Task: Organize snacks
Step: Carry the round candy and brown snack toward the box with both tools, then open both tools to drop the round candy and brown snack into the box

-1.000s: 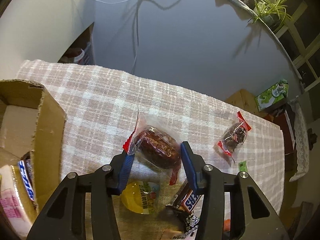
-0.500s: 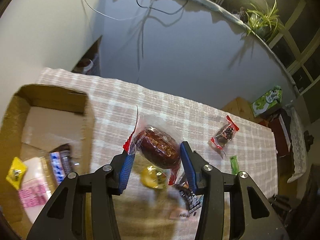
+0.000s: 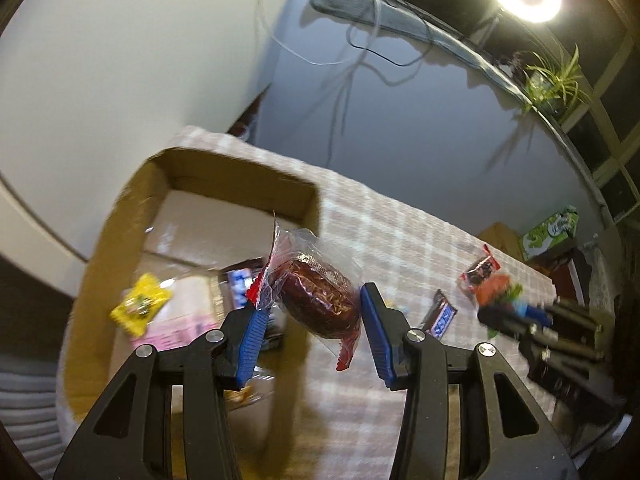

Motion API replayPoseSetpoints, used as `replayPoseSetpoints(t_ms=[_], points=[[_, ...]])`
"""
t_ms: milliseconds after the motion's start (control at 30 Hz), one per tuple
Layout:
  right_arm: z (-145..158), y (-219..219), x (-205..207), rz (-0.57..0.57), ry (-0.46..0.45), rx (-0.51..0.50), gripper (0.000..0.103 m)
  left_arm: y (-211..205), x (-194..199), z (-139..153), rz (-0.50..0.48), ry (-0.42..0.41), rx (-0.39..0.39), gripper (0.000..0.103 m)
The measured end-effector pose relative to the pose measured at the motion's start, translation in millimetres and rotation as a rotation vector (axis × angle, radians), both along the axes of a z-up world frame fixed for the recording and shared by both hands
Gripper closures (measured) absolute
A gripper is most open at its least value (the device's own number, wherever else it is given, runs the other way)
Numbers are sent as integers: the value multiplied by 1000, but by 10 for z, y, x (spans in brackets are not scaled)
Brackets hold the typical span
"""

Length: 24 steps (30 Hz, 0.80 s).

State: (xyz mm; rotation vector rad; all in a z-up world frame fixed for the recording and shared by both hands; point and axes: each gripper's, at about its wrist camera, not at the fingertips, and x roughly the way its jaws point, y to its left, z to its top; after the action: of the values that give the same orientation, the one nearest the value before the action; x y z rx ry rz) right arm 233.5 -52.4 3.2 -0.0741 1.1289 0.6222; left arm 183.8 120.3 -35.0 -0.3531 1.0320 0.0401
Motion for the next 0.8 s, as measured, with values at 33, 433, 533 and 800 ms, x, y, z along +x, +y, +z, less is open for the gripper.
replayPoseSetpoints(t_ms=[33, 433, 533, 800], points=[[13, 65, 22, 10, -2, 4, 83, 47, -45, 1, 8, 2, 4, 58], [57, 953, 208, 160, -26, 18, 83, 486, -485, -29, 117, 41, 32, 58], [50, 1111, 214, 186, -34, 15, 83, 538, -568, -71, 130, 55, 34, 58], [-29, 1406, 219, 227, -26, -5, 83, 609, -693, -169, 143, 80, 30, 58]])
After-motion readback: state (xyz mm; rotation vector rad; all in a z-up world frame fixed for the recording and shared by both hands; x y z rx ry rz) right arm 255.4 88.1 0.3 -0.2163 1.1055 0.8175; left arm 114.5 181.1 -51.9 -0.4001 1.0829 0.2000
